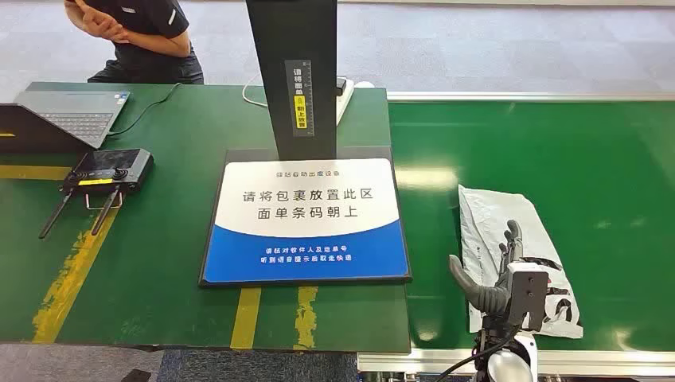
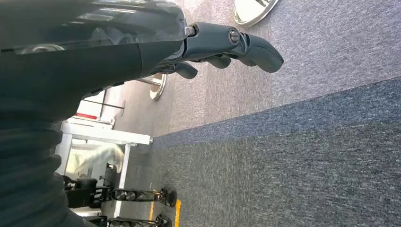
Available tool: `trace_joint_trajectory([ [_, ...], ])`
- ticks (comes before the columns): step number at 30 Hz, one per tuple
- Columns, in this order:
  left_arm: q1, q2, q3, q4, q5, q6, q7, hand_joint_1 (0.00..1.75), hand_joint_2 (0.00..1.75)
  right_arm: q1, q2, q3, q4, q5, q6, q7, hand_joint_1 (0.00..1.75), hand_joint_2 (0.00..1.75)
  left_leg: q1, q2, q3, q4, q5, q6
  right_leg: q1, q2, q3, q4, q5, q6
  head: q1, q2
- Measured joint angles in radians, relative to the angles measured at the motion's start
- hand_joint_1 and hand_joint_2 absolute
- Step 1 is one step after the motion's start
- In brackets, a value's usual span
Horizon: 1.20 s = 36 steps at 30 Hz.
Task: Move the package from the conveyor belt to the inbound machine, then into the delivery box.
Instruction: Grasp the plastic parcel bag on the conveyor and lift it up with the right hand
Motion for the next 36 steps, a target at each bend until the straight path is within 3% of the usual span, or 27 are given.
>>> trace_joint_trajectory([
  [3,0.000,0.000,0.000,0.000,0.000,0.000,0.001,0.00,1.75,0.000,0.000,-0.002,0.000,0.003,-0.002,0.006,0.00,1.75,0.000,0.000,0.000,0.000,0.000,0.000,0.000,0.000,0.000,0.000,0.000,0.000,0.000,0.000],
  [8,0.000,0.000,0.000,0.000,0.002,0.000,0.014,0.00,1.75,0.000,0.000,-0.026,0.008,0.077,-0.056,0.122,0.00,1.75,0.000,0.000,0.000,0.000,0.000,0.000,0.000,0.000,0.000,0.000,0.000,0.000,0.000,0.000],
  [25,0.000,0.000,0.000,0.000,0.006,0.000,0.019,0.00,1.75,-0.001,0.000,-0.104,0.019,0.108,-0.147,0.126,0.00,1.75,0.000,0.000,0.000,0.000,0.000,0.000,0.000,0.000,0.000,0.000,0.000,0.000,0.000,0.000],
  [30,0.002,0.000,0.000,0.000,0.016,0.000,0.021,0.00,1.75,-0.006,-0.009,-0.121,0.030,0.284,-0.191,0.235,0.00,1.75,0.000,0.000,0.000,0.000,0.000,0.000,0.000,0.000,0.000,0.000,0.000,0.000,0.000,0.000],
  [36,0.008,0.000,0.000,0.000,0.023,0.000,0.028,0.00,1.75,-0.017,-0.036,-0.139,0.058,0.498,-0.128,0.384,0.00,1.75,0.000,0.000,0.000,0.000,0.000,0.000,0.000,0.000,0.000,0.000,0.000,0.000,0.000,0.000],
])
